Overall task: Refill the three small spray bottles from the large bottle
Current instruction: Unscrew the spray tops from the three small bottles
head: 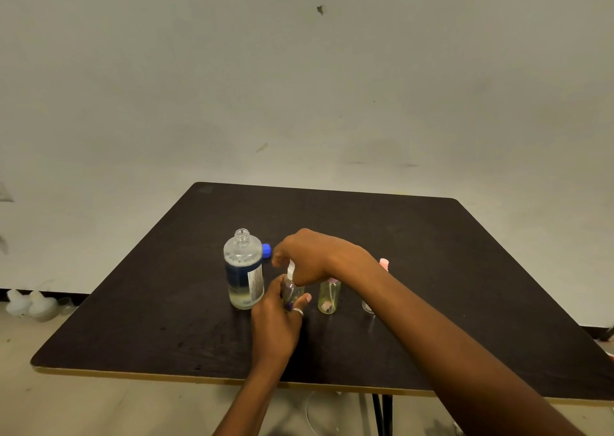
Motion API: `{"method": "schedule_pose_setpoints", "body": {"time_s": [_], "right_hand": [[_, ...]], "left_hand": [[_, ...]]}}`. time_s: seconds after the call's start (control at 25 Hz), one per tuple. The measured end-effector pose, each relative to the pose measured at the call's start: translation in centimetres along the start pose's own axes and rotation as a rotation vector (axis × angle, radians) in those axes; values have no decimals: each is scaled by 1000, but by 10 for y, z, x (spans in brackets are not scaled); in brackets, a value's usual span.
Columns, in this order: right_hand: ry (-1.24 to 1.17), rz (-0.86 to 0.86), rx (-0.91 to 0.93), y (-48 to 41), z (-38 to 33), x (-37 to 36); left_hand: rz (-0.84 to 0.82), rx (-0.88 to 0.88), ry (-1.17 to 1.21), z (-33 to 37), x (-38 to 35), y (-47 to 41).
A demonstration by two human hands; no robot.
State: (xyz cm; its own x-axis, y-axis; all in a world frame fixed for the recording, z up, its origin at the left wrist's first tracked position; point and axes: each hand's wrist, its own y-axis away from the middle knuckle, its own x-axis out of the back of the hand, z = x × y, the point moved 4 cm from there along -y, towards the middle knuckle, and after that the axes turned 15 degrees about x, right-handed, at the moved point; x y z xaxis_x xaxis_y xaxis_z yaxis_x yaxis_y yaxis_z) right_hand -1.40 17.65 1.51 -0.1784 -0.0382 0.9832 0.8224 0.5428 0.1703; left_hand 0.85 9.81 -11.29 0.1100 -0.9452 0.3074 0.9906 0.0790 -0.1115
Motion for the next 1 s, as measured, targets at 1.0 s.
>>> {"method": "schedule_pose_setpoints", "body": {"time_s": [1.0], "right_hand": [[12, 31, -29, -5, 2, 3]], "left_hand": [[-24, -20, 3, 2, 3, 1]]}}
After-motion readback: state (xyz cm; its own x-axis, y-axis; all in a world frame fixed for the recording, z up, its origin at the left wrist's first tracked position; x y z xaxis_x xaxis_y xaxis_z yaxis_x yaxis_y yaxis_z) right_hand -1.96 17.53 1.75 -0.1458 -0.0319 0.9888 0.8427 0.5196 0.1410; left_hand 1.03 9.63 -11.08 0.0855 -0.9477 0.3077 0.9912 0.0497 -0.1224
